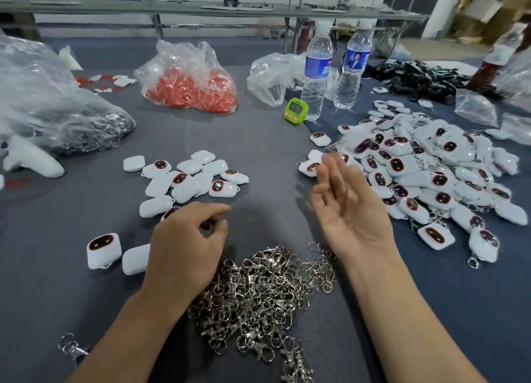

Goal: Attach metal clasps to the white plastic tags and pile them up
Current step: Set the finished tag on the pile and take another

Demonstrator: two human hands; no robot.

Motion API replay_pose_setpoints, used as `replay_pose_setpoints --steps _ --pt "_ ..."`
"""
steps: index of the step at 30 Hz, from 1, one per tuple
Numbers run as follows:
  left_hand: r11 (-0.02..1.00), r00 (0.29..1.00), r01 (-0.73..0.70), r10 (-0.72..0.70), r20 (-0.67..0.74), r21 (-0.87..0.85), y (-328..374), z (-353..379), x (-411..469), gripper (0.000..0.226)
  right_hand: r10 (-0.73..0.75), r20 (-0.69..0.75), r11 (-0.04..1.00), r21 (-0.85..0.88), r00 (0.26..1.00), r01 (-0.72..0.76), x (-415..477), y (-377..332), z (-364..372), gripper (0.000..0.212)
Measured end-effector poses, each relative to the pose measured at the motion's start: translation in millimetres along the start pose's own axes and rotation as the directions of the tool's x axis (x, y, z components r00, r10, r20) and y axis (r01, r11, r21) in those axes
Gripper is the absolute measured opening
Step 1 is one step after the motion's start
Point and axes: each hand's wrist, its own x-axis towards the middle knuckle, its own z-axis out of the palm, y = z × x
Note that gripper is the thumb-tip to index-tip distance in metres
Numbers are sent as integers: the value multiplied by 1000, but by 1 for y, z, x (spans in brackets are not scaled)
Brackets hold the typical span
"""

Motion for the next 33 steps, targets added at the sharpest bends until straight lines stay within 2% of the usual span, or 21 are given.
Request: replay_pose_setpoints --steps 2,4,7,9,13,16,18,19,21,23,24,26,29,31,33 --pt "997 999 -31 33 -24 73 0 3 -2 26 -32 -66 999 14 997 33 1 0 -3 39" --pt "975 998 -42 54 -45 220 0 4 -3 28 -43 -95 994 -105 995 33 1 7 0 33" --pt "884 995 60 -17 -97 464 -3 2 -2 34 -59 -60 960 -275 996 40 1 18 5 29" --pt "844 992 123 -97 -78 521 -4 -1 0 37 -65 -34 922 -385 997 47 2 22 5 18" --pt "878 990 135 -136 -32 460 -3 -2 0 36 -13 17 890 -455 1000 19 0 31 6 16" --pt "909 986 156 -123 -109 386 0 -3 1 15 17 38 844 -537 999 6 -1 34 6 21" --pt "946 978 160 -113 -174 283 -1 -4 1 15 22 67 768 -640 997 26 -3 39 7 24" --pt "971 975 147 -111 -190 189 -1 -4 1 16 14 94 707 -705 995 56 -5 44 8 23" --pt "989 978 132 -142 -156 -69 2 -3 2 17 13 175 547 -825 985 140 -7 55 10 34" --pt "917 981 153 -186 -56 -369 7 1 2 21 68 257 404 -890 964 209 -10 67 9 50" --pt "874 984 153 -179 -14 -462 10 2 1 24 97 289 336 -910 952 242 -11 71 9 52" --pt "891 995 91 -98 6 -444 13 4 -3 26 97 297 203 -940 950 273 -12 74 8 45" --pt "974 999 21 -26 -22 -223 7 3 -7 25 -3 294 42 -955 956 294 -9 71 4 21" --pt "986 991 66 -47 125 -152 6 0 -5 22 -67 241 26 -970 968 243 -6 68 2 4" --pt "995 928 60 -28 370 -75 9 -2 -4 26 -89 165 98 -980 982 174 -4 65 1 3"
